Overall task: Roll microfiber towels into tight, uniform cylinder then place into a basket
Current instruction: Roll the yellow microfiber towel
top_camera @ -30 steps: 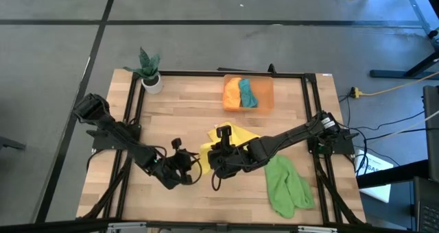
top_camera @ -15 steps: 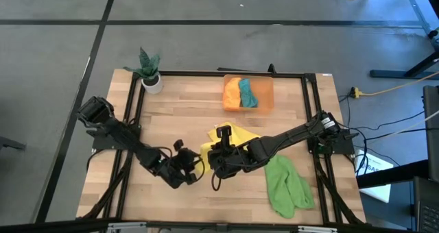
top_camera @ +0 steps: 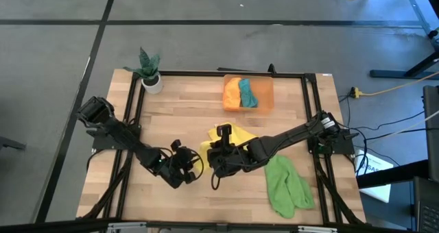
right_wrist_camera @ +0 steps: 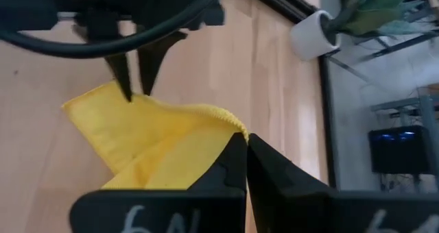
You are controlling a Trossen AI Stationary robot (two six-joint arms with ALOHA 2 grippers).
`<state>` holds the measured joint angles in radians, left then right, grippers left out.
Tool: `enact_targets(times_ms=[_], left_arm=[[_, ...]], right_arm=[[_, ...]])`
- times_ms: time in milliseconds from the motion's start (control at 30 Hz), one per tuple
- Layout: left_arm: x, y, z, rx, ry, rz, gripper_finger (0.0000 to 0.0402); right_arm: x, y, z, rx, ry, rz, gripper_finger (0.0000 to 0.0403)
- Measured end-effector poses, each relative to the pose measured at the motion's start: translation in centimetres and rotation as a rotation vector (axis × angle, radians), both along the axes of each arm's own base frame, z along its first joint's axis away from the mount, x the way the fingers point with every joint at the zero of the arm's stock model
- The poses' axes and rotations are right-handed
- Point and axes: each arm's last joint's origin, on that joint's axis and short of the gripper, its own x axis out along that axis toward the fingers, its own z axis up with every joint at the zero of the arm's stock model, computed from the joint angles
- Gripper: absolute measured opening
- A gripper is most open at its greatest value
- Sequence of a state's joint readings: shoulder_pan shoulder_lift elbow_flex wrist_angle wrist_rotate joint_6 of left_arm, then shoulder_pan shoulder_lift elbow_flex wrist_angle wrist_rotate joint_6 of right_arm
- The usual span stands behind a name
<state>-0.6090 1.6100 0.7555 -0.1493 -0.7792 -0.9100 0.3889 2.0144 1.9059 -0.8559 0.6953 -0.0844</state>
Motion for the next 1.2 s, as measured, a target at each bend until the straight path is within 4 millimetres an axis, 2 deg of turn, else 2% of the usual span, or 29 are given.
enact_targets(times_ms=[100, 333, 533, 900, 1100, 1200], left_arm=[[0.0, 0.0, -0.3, 0.010, 0.013, -0.001, 0.0074], [-0.3, 0.2, -0.4, 0.064, 0.021, 0.019, 0.0074], [-0.6, 0.1, -0.5, 0.116, 0.066, -0.022, 0.0074], [-1.0, 0.0, -0.7, 0.150, 0.134, -0.080, 0.0069], [-1.3, 0.3, -0.8, 0.184, 0.164, -0.076, 0.0015], [-1.8, 0.7, -0.2, 0.204, 0.197, -0.073, 0.0005]], right_arm=[[0.1, -0.1, 0.9, -0.031, -0.029, -0.018, 0.0003], [0.2, 0.0, 4.4, -0.029, -0.112, 0.014, 0.0003], [-0.1, -0.1, 6.2, -0.024, -0.138, 0.018, 0.0002], [-0.2, -0.2, 6.5, -0.026, -0.132, 0.017, 0.0003], [-0.3, 0.0, 6.5, -0.012, -0.139, 0.008, 0.0004], [-0.5, 0.2, 6.4, -0.017, -0.124, 0.014, 0.0004]])
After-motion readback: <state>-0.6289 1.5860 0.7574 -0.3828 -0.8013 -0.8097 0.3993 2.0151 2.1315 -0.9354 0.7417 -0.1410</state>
